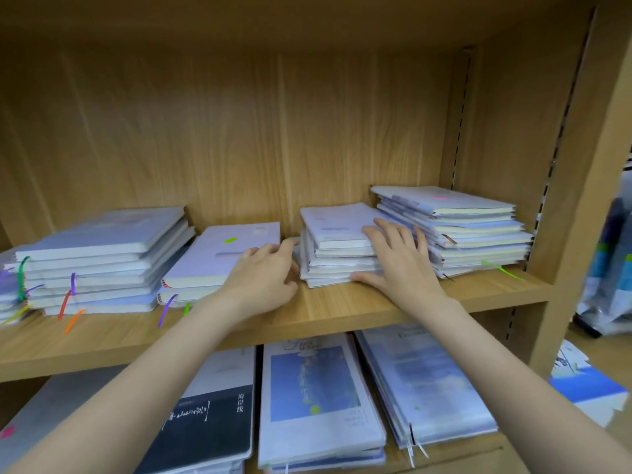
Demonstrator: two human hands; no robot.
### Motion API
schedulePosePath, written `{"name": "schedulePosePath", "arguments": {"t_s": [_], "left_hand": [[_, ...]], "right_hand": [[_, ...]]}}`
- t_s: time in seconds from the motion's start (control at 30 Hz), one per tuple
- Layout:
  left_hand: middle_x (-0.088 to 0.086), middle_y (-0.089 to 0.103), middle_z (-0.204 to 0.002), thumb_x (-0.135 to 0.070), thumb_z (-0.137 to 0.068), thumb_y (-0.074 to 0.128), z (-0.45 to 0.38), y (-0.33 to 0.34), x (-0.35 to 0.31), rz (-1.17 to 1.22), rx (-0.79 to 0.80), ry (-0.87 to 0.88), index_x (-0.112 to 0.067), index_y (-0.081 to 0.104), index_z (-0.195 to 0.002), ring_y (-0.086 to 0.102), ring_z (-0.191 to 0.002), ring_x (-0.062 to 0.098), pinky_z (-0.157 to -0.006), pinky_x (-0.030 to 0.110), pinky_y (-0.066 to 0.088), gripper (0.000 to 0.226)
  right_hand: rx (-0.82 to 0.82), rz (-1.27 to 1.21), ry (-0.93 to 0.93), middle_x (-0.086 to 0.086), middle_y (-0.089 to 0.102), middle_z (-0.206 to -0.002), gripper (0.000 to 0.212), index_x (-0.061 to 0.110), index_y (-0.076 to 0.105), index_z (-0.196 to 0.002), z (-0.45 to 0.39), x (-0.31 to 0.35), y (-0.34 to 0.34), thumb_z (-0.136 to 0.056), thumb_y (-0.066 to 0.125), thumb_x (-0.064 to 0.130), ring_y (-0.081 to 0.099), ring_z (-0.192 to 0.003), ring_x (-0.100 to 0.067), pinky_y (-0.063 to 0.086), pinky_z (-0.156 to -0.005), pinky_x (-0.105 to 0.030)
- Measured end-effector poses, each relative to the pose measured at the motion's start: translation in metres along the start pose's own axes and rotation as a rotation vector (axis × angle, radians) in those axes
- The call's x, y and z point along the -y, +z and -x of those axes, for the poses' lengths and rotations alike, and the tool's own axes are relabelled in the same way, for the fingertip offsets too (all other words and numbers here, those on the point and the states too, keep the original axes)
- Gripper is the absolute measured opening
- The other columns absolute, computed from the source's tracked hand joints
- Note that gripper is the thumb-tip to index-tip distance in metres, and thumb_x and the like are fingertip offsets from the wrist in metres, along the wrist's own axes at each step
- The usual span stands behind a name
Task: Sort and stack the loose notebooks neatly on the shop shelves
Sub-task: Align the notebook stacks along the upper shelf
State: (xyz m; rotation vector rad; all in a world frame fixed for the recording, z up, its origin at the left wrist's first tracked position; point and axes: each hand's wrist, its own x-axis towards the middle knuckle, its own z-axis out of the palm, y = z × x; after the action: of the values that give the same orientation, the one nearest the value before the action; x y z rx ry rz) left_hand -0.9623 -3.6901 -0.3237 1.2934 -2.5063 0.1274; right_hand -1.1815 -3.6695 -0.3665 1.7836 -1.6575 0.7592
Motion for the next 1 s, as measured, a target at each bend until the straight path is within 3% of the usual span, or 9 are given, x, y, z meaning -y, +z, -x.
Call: {"name": "schedulePosePath", "arguments": {"t_s": [0.13,0.23,0.33,0.4,0.5,0.7,0.77,0.87,1.0], "left_hand": [[0.003,0.04,-0.143,-0.021,-0.086,0.055,-0.002,0.002,-0.004,0.166,-0.179,0.033,-0.017,0.02,-0.145,0.034,-0.131,0.024,-0.108,0.037,0.027,0.068],[-0.001,0.036,-0.144,-0.028,-0.084,0.059,-0.011,0.005,-0.014,0.197,-0.245,0.135,-0.02,0.027,-0.144,0.031,-0.133,0.022,-0.111,0.04,0.024,0.068],[-0.002,0.036,-0.144,-0.036,-0.084,0.059,-0.02,0.009,-0.036,0.19,-0.274,0.207,-0.022,0.029,-0.143,0.031,-0.131,0.021,-0.11,0.038,0.022,0.067],[-0.003,0.037,-0.143,-0.035,-0.085,0.06,-0.029,0.012,-0.053,0.182,-0.274,0.235,-0.023,0.027,-0.143,0.031,-0.131,0.02,-0.11,0.036,0.021,0.068],[-0.005,0.033,-0.146,-0.04,-0.086,0.059,-0.044,0.019,-0.074,0.155,-0.22,0.25,-0.025,0.021,-0.145,0.027,-0.135,0.019,-0.108,0.032,0.017,0.072],[-0.006,0.02,-0.152,-0.051,-0.085,0.056,-0.057,0.036,-0.088,-0.16,-0.159,0.247,-0.028,0.01,-0.148,0.02,-0.137,0.019,-0.11,0.035,0.013,0.081],[-0.002,0.029,-0.15,-0.045,-0.081,0.064,-0.057,0.043,-0.084,-0.212,-0.247,0.269,-0.024,0.021,-0.147,0.031,-0.134,0.021,-0.108,0.037,0.021,0.081],[0.008,0.061,-0.122,-0.026,-0.049,0.087,-0.059,0.055,-0.077,-0.265,-0.424,0.322,-0.012,0.056,-0.127,0.061,-0.102,0.028,-0.091,0.038,0.039,0.085],[0.011,0.064,-0.117,-0.014,-0.045,0.085,-0.059,0.064,-0.078,-0.25,-0.502,0.32,-0.008,0.06,-0.121,0.063,-0.096,0.031,-0.087,0.036,0.026,0.08]], "right_hand": [[-0.196,-0.045,-0.052,-0.015,0.052,-0.13,0.066,0.011,0.048,-0.125,0.004,-0.009,-0.015,-0.071,0.066,0.045,0.042,-0.124,-0.028,0.018,-0.11,-0.051],[-0.268,-0.098,0.022,-0.016,0.047,-0.134,0.072,0.012,0.044,-0.129,0.006,-0.04,-0.041,-0.069,0.067,0.042,0.035,-0.127,-0.03,0.024,-0.108,-0.054],[-0.081,-0.129,0.186,-0.017,0.03,-0.146,0.094,0.016,0.032,-0.143,0.016,-0.075,-0.057,-0.066,0.078,0.045,0.028,-0.133,-0.038,0.025,-0.108,-0.054],[0.065,-0.187,0.272,-0.013,0.017,-0.152,0.104,0.021,0.019,-0.148,0.029,-0.091,-0.061,-0.067,0.081,0.042,0.018,-0.139,-0.033,0.019,-0.113,-0.05],[0.074,-0.23,0.308,-0.008,0.014,-0.153,0.101,0.018,0.013,-0.149,0.047,-0.104,-0.063,-0.074,0.077,0.036,0.012,-0.142,-0.023,0.016,-0.114,-0.039],[0.002,0.163,0.24,-0.017,0.038,-0.14,0.103,0.019,0.029,-0.143,0.045,-0.107,-0.045,-0.06,0.082,0.049,0.035,-0.128,-0.034,0.019,-0.104,-0.066],[-0.086,0.196,0.194,-0.021,0.044,-0.132,0.099,0.016,0.036,-0.136,0.045,-0.108,-0.038,-0.055,0.083,0.049,0.036,-0.123,-0.033,0.022,-0.099,-0.069],[-0.156,0.18,0.087,-0.017,0.04,-0.135,0.091,0.016,0.038,-0.132,0.047,-0.109,-0.031,-0.057,0.084,0.043,0.033,-0.123,-0.031,0.023,-0.102,-0.068],[-0.112,0.095,0.091,-0.02,0.037,-0.138,0.098,0.018,0.033,-0.136,0.042,-0.103,-0.03,-0.057,0.086,0.038,0.027,-0.126,-0.031,0.024,-0.102,-0.067]]}}
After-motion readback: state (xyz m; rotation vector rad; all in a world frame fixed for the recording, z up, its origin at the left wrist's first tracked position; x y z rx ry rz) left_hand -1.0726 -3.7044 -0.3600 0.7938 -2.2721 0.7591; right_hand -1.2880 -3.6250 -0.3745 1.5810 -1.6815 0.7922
